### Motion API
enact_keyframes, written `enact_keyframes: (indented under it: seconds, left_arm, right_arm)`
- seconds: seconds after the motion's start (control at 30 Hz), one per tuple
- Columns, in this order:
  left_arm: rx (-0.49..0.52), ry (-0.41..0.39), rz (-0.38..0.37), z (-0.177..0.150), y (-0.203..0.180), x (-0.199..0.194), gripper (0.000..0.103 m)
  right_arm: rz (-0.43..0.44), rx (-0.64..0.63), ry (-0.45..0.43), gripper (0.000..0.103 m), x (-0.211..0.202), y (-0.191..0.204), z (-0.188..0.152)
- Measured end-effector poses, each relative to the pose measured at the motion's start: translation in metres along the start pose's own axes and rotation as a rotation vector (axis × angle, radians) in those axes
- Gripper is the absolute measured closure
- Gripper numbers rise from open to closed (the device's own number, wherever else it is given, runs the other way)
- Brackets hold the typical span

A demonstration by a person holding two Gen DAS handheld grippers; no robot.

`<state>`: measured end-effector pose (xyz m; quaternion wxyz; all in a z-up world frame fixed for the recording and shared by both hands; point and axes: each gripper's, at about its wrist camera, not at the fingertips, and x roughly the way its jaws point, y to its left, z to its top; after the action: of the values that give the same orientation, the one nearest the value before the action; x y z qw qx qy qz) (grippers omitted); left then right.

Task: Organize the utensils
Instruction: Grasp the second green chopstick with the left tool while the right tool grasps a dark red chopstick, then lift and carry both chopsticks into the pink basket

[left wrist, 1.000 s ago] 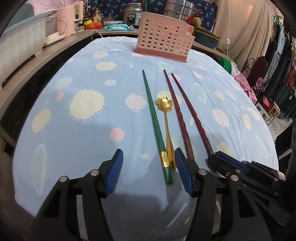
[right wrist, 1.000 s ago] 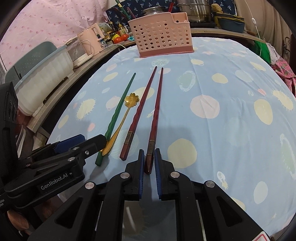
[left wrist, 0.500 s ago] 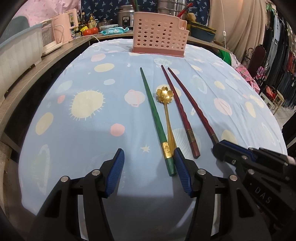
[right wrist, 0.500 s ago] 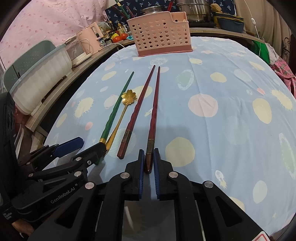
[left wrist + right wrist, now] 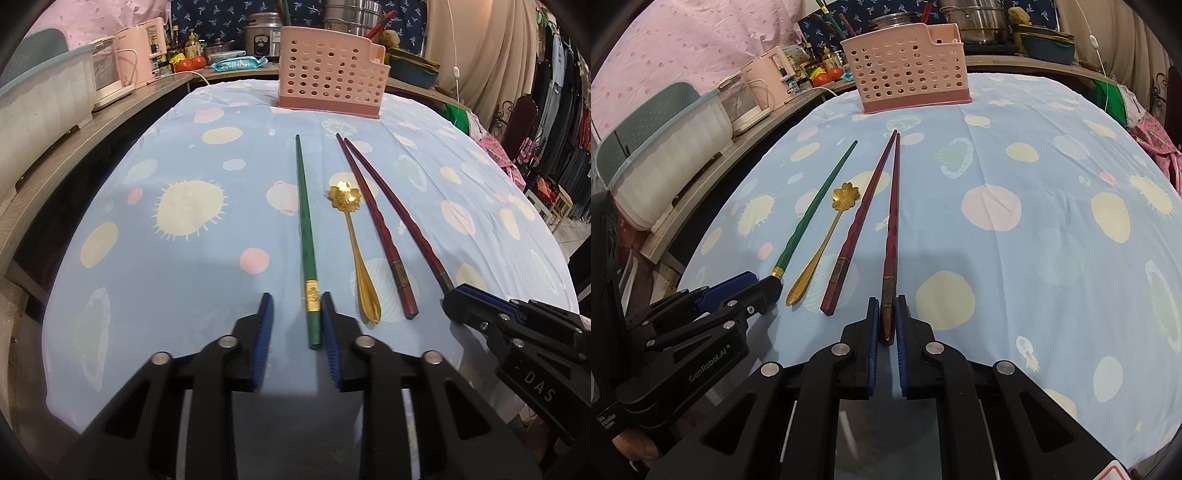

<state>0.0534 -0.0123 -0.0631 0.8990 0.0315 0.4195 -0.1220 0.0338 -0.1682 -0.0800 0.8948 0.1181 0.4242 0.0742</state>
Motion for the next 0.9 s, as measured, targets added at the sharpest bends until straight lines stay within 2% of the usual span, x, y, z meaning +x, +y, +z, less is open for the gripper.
enact_keyframes:
  seconds: [0.07, 0.17, 0.6, 0.9]
  left_arm:
    - [-0.005, 0.000, -0.005, 0.001, 0.001, 0.000, 0.092]
    - [-0.008, 0.002, -0.015, 0.001, 0.002, 0.001, 0.096]
    - [-0.035, -0.018, -0.044, 0.009, 0.006, -0.011, 0.096]
    - [-0.063, -0.073, -0.057, 0.034, 0.009, -0.033, 0.096]
  right_arm:
    - [0.000, 0.001, -0.001, 0.095, 0.000, -0.001, 0.000]
    - [-0.001, -0.001, 0.000, 0.095, 0.000, -0.001, 0.000]
    - [-0.015, 0.013, -0.021, 0.096, -0.010, -0.006, 0.000]
    - [-0.012, 0.040, -0.085, 0.096, -0.033, -0.012, 0.013]
